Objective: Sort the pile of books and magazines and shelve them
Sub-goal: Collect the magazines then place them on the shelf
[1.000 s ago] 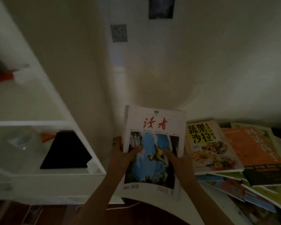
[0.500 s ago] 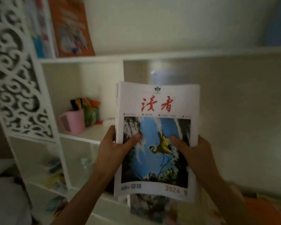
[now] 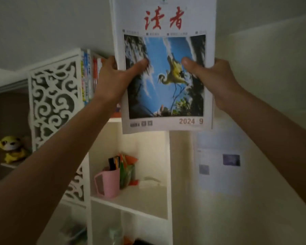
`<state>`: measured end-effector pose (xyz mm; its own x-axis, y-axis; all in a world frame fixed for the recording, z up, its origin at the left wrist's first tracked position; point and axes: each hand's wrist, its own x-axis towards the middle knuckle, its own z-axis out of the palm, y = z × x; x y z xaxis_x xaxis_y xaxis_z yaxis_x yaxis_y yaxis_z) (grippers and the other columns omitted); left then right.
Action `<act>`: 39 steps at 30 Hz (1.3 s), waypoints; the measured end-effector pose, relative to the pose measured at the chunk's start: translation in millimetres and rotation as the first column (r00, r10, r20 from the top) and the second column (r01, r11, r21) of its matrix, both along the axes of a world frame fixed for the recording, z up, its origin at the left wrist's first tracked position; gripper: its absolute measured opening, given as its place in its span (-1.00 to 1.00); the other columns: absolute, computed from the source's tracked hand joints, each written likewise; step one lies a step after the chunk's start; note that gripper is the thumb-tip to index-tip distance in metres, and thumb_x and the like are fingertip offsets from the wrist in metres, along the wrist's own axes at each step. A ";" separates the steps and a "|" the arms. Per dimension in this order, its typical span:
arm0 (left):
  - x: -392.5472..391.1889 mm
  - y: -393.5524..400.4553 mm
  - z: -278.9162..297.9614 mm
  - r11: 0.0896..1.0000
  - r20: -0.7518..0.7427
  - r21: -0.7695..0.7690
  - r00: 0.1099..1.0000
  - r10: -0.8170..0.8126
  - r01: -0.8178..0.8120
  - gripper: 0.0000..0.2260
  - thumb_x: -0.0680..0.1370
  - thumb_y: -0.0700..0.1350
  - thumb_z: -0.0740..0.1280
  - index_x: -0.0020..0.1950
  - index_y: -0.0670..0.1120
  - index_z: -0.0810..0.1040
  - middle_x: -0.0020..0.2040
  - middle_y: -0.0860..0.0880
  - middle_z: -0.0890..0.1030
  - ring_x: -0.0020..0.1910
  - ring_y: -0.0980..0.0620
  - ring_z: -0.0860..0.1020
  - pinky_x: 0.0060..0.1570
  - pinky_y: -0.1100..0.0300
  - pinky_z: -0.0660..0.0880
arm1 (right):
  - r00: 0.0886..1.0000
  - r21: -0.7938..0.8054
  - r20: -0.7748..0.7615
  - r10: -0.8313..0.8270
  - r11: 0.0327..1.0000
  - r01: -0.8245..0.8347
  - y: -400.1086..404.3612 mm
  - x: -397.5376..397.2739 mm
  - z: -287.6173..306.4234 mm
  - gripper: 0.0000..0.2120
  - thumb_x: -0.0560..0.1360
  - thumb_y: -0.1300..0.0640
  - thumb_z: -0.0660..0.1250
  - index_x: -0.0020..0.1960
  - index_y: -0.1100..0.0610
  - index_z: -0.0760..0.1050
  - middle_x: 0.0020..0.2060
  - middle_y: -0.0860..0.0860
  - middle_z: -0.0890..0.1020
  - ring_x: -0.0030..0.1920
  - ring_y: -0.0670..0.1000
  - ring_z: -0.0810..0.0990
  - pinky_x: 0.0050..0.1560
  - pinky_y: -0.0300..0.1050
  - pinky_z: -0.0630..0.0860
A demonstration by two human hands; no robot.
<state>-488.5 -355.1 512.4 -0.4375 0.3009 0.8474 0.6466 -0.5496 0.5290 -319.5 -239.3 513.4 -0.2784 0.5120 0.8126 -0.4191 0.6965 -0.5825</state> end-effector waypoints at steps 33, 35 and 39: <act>-270.9 115.5 -33.9 0.868 -0.603 0.031 0.684 0.411 -0.495 -0.28 0.42 0.44 -0.13 0.48 0.20 -0.27 0.49 0.17 -0.31 0.49 0.16 -0.20 0.45 0.03 0.01 | 0.697 0.121 0.710 0.102 0.957 -0.263 125.8 -296.2 20.8 0.01 0.42 0.08 0.45 0.46 -0.31 -0.28 0.44 -0.09 0.22 0.35 0.01 0.35 0.03 -0.03 0.55; -279.6 115.1 -33.6 0.849 -0.734 -0.002 0.577 0.357 -0.528 -0.19 0.38 0.50 -0.15 0.46 0.12 -0.40 0.45 0.08 -0.46 0.42 0.21 -0.43 0.37 0.17 -0.29 | 0.687 0.106 0.719 0.107 0.960 -0.261 131.5 -301.4 21.6 -0.01 0.42 0.10 0.44 0.46 -0.32 -0.24 0.46 -0.07 0.18 0.37 0.03 0.34 0.08 0.07 0.54; -300.6 124.9 -31.1 0.727 -0.787 0.064 0.413 0.458 -0.684 -0.08 0.41 0.48 -0.09 0.50 -0.09 -0.33 0.50 -0.13 -0.30 0.48 0.09 -0.31 0.41 -0.06 -0.13 | 0.702 0.221 0.711 0.035 0.937 -0.271 142.1 -315.9 27.8 -0.03 0.42 0.17 0.45 0.50 -0.25 -0.17 0.51 -0.06 0.04 0.49 -0.02 0.10 0.38 0.12 0.33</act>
<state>-789.1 -230.2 481.2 0.1229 0.4516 0.8837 0.9612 0.1675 -0.2193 -635.4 -97.2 541.2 -0.8691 0.1877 0.4576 -0.0993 0.8401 -0.5332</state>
